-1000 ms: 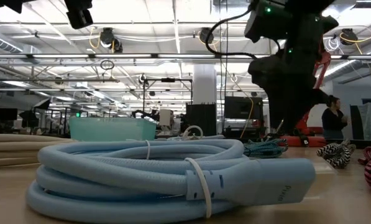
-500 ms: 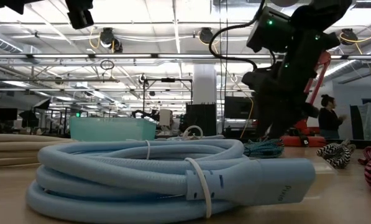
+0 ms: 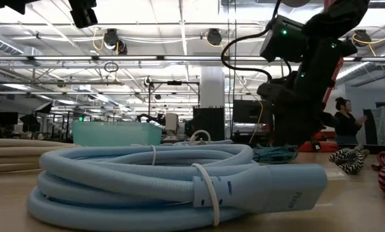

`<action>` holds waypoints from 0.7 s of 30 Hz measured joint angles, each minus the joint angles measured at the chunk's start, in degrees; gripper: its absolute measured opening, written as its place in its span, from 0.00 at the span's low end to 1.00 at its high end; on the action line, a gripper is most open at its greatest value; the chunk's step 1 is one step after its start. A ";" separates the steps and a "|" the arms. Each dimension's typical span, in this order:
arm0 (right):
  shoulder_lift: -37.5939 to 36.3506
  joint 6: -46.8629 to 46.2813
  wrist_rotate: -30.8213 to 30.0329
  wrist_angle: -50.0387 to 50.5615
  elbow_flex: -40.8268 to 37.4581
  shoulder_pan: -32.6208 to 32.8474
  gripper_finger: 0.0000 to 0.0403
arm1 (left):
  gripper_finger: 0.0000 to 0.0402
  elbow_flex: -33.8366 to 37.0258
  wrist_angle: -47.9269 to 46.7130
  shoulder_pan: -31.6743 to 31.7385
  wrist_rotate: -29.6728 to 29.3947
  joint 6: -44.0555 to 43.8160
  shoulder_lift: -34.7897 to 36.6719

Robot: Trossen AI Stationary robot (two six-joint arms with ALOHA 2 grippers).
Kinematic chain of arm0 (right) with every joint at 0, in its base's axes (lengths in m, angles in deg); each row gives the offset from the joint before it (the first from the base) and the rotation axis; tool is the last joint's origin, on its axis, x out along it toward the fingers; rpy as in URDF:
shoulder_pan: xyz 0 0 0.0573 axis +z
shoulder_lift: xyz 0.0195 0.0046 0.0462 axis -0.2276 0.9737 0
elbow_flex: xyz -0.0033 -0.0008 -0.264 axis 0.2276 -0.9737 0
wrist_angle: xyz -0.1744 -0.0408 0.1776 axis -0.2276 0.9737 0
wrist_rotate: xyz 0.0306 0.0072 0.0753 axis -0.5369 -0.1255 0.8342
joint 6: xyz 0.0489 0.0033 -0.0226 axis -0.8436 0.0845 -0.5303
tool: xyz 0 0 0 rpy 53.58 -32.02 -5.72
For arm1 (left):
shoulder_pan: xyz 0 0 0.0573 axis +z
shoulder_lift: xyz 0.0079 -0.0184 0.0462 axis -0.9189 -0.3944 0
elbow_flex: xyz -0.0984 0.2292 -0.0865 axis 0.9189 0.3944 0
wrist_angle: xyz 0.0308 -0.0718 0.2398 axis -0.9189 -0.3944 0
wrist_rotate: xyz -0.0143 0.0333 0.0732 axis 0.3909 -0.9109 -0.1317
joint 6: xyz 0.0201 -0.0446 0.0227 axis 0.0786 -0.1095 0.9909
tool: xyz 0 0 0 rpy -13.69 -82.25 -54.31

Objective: Pick & Place USB Port
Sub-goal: Put the top blue USB cable into the blue bin

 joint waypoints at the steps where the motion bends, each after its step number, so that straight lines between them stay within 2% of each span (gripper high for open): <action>1: 0.00 -0.49 0.21 -0.14 -0.23 -0.02 0.41 | 0.61 0.00 0.00 0.00 0.00 0.00 0.00; 4: 0.00 -2.15 0.90 -0.26 -0.73 -0.09 0.39 | 0.61 0.00 0.00 0.00 -0.04 0.17 0.00; 6: 0.57 -2.65 0.88 -0.34 -0.84 -0.09 0.35 | 0.61 0.00 0.00 0.00 -0.10 0.19 0.00; 12: 2.59 -1.90 4.08 -4.31 -0.84 -0.07 0.07 | 0.61 0.00 0.00 0.00 -0.47 0.30 0.00; 13: 2.72 -1.65 4.35 -5.80 -0.85 -0.06 0.04 | 0.61 0.00 0.02 0.00 -0.61 0.32 0.00; 17: 2.74 -3.19 4.47 -9.95 0.07 -0.02 0.04 | 0.61 0.03 0.82 0.00 -2.28 0.37 0.00; 21: 0.40 -0.57 4.22 -13.76 5.08 -0.04 0.03 | 0.61 0.04 4.16 0.07 -2.55 0.33 0.11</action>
